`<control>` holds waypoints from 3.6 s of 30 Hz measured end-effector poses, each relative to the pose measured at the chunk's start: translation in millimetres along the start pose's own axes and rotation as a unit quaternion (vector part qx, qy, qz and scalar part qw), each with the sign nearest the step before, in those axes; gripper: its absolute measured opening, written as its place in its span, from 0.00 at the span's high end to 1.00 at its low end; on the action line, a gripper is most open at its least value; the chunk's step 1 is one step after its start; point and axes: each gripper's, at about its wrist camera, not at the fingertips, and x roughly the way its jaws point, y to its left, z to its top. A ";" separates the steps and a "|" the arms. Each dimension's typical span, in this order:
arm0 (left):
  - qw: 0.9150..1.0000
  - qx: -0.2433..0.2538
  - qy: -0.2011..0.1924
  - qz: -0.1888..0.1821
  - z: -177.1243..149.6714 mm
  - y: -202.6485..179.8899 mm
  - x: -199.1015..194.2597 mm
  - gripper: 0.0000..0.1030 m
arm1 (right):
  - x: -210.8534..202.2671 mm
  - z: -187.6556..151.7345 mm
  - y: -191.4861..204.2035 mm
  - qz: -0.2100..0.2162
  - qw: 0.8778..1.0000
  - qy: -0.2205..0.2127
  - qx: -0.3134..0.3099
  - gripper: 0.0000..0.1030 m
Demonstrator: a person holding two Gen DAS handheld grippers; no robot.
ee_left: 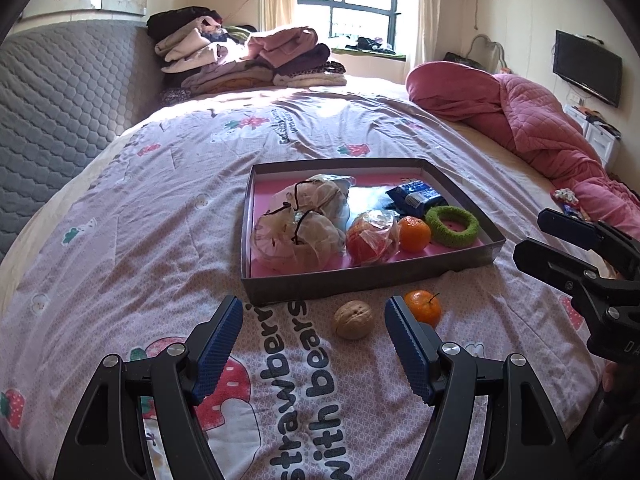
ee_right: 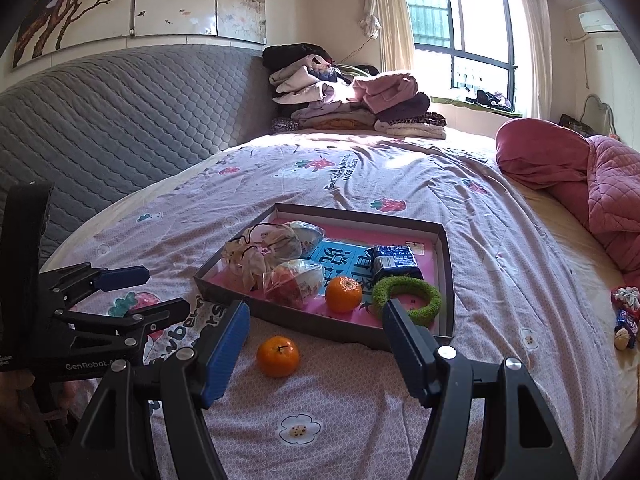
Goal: Organize objects
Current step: 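Withdraw both tools from the tray toward the walnut and mandarin on the bed, then grasp the walnut with the left tool while the right tool grasps the mandarin, then lift and carry the walnut and mandarin over the tray with both tools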
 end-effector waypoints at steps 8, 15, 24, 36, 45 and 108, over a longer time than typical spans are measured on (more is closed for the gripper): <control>1.000 0.003 0.009 0.003 -8.1 0.2 -2.0 0.27 | 3.5 -11.4 8.5 0.006 1.000 0.012 -0.006 0.34; 1.000 0.008 0.022 0.002 -15.5 -1.5 0.7 0.27 | 6.6 -20.3 18.7 0.008 1.000 0.020 -0.015 0.34; 0.999 0.014 0.038 0.000 -23.5 -3.4 8.9 0.27 | 20.7 -36.5 29.4 0.011 0.998 0.047 -0.029 0.34; 0.998 0.010 0.056 0.006 -29.9 -0.5 31.6 0.27 | 42.1 -49.8 30.0 0.007 0.997 0.070 -0.026 0.34; 0.998 -0.006 0.068 -0.010 -28.8 3.1 51.3 0.27 | 58.2 -56.6 27.4 -0.002 0.996 0.083 -0.030 0.34; 0.997 0.013 0.058 -0.043 -3.0 -15.3 74.2 0.68 | 83.7 -40.7 19.9 0.019 0.997 0.071 -0.022 0.63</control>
